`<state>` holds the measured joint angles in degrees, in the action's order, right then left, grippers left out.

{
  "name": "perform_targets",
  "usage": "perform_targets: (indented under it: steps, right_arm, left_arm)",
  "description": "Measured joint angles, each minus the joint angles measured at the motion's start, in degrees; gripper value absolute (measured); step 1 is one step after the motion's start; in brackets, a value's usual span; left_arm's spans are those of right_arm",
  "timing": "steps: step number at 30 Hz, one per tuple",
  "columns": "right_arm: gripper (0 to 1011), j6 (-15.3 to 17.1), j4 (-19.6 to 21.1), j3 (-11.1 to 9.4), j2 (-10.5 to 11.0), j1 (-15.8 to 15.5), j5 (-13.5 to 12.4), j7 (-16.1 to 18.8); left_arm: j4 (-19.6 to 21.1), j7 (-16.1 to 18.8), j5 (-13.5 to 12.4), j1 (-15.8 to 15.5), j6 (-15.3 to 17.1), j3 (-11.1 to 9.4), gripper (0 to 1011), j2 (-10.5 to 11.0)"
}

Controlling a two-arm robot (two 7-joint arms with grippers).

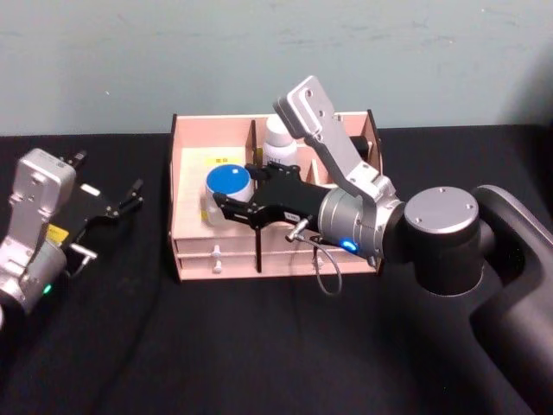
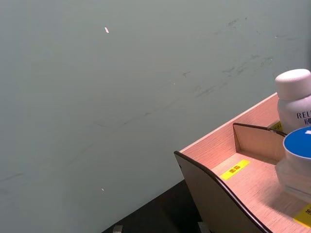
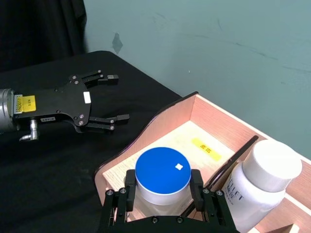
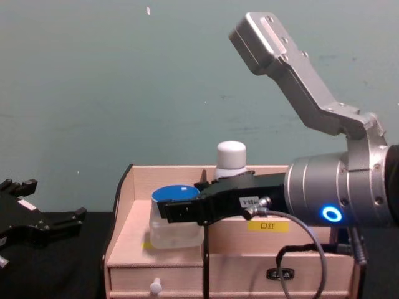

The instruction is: Pick up the facial cleanser and watermelon frost from the table and place them into the tiered storage box.

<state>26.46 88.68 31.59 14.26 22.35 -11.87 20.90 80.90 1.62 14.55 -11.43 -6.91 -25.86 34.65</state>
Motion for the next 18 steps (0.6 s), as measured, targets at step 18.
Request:
perform_targets:
  steps: [18]
  right_arm:
    - [687,-1.3,-3.9,0.5,-2.6,1.6,2.2,0.1]
  left_arm:
    - [0.0,0.0,0.0,0.0,0.0,0.0,1001,0.0]
